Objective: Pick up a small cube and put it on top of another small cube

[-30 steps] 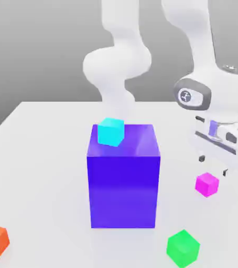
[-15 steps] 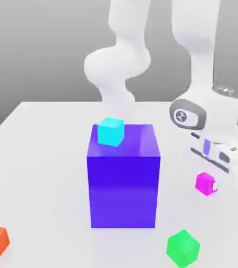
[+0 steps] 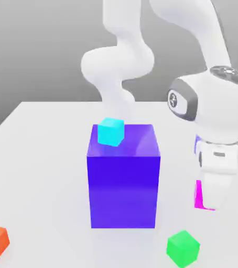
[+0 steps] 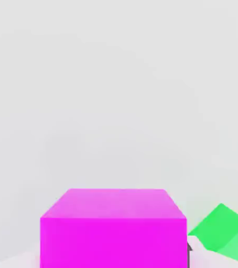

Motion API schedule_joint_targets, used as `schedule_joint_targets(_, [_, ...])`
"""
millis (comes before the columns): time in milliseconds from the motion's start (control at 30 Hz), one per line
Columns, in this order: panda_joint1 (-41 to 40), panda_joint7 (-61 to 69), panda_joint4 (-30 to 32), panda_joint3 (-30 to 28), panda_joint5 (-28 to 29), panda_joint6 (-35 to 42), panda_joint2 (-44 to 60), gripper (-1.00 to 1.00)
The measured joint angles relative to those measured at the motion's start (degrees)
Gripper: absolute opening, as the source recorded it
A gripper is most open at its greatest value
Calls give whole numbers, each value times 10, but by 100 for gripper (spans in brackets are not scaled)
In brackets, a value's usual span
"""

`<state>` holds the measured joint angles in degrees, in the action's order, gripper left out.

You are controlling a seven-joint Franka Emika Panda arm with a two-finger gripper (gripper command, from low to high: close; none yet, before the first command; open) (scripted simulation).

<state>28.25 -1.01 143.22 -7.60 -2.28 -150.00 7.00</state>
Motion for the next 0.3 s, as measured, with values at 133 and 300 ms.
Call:
schedule_joint_targets(133, [-17,-17,-28,-7,-23,-36,65,-100])
schedule_joint_targets(300, [-24,-11,-31,0,-34,-67,100,100])
